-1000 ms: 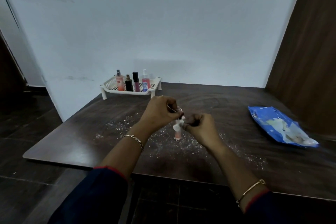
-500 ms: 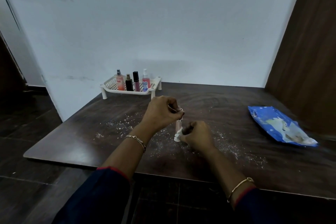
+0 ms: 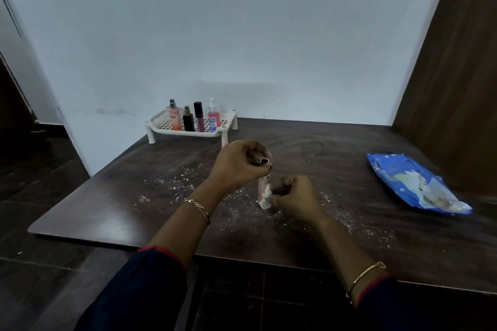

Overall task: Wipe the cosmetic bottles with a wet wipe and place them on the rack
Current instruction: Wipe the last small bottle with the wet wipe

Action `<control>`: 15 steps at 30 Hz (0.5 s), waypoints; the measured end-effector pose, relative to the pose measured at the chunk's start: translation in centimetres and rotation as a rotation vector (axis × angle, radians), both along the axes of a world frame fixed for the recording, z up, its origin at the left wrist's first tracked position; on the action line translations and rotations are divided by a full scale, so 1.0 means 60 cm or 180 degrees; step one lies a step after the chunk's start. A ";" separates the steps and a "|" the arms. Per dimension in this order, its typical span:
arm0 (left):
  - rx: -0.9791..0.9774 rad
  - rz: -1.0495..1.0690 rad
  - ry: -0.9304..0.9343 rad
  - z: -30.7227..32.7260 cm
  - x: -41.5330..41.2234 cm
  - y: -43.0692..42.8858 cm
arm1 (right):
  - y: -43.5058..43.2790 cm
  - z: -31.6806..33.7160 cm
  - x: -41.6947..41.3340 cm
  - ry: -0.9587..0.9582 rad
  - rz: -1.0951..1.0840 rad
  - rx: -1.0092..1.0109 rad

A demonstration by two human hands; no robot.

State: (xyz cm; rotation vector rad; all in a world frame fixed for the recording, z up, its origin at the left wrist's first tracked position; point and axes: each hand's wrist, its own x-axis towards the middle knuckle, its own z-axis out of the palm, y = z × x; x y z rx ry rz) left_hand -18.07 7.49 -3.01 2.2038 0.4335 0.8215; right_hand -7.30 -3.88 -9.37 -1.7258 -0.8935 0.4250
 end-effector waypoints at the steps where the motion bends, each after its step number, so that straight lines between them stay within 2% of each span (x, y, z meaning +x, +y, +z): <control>1: -0.0116 -0.0048 -0.0053 -0.003 0.001 -0.001 | -0.001 -0.008 -0.001 0.0041 -0.0008 -0.0010; 9: -0.0949 0.0214 -0.0337 -0.034 -0.021 0.005 | 0.010 0.005 -0.024 -0.0568 -0.0310 0.0263; 11: -0.1268 0.0280 -0.0744 -0.034 -0.033 -0.001 | 0.008 0.021 -0.047 -0.1232 -0.0443 0.0532; 14: -0.2170 0.0212 -0.1597 -0.034 -0.054 -0.017 | -0.001 0.029 -0.071 -0.2590 -0.0658 0.0757; 15: -0.2461 0.0184 -0.1828 -0.038 -0.062 -0.022 | -0.007 0.023 -0.073 -0.2867 -0.0695 0.0741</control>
